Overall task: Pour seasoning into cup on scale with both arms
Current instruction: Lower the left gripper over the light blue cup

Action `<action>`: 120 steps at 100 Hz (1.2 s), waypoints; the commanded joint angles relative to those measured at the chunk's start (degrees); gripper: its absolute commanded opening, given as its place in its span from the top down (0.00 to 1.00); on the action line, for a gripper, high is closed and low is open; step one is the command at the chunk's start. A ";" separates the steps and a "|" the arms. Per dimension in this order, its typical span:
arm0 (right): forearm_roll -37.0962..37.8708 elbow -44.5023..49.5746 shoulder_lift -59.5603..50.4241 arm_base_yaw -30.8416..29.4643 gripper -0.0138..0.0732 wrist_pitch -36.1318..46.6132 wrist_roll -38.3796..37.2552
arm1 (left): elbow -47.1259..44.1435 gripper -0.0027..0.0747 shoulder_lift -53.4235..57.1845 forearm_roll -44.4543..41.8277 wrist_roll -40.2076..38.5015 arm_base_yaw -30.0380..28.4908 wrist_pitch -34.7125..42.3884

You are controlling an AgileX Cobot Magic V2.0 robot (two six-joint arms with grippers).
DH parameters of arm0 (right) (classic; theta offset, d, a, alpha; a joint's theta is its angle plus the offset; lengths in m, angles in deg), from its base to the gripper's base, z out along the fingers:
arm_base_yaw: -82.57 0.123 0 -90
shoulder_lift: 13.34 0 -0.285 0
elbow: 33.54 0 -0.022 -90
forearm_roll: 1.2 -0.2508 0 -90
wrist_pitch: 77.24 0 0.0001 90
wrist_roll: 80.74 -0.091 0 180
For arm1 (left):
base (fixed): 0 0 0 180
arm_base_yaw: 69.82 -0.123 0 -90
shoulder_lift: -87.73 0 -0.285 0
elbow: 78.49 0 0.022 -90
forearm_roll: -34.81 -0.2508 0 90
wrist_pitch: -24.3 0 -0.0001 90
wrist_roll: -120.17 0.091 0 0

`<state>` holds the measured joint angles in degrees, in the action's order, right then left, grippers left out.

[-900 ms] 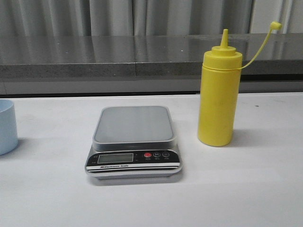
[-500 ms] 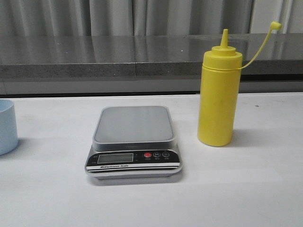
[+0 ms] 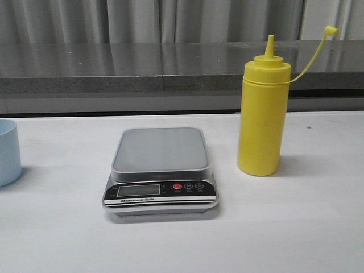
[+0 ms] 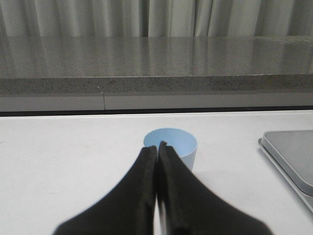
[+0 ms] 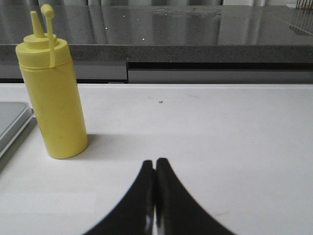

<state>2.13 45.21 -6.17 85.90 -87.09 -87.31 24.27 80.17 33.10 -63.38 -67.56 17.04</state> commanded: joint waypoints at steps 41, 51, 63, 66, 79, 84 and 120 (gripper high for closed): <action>0.01 -1.16 -1.12 -0.46 0.92 4.90 0.43 | 2.17 0.99 -0.87 4.41 -0.58 -0.08 2.14; 0.01 -1.16 -1.12 -0.46 0.92 4.90 0.43 | 6.27 0.99 -5.67 4.41 -0.58 -0.08 -0.64; 0.01 -1.16 -1.12 -0.46 0.92 4.90 0.43 | 12.62 0.99 -14.21 4.41 -0.58 -0.08 -2.76; 0.01 -1.16 -1.12 -0.46 0.92 4.90 0.43 | 14.29 0.99 -16.61 4.31 -0.58 -0.08 -3.11; 0.01 -1.16 -1.12 -0.46 0.92 4.90 0.43 | 23.29 0.99 -29.00 4.31 -0.58 -0.08 -6.53; 0.01 -1.16 -1.12 -0.46 0.92 4.90 0.43 | 26.98 0.99 -33.63 4.13 -0.58 -0.08 -8.90; 0.01 -1.16 -1.12 -0.46 0.92 4.90 0.43 | 51.30 0.99 -63.36 0.51 -0.58 -0.08 -24.66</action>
<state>2.13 45.21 -6.17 85.90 -87.09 -87.31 69.50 21.45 35.12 -63.38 -67.56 -8.19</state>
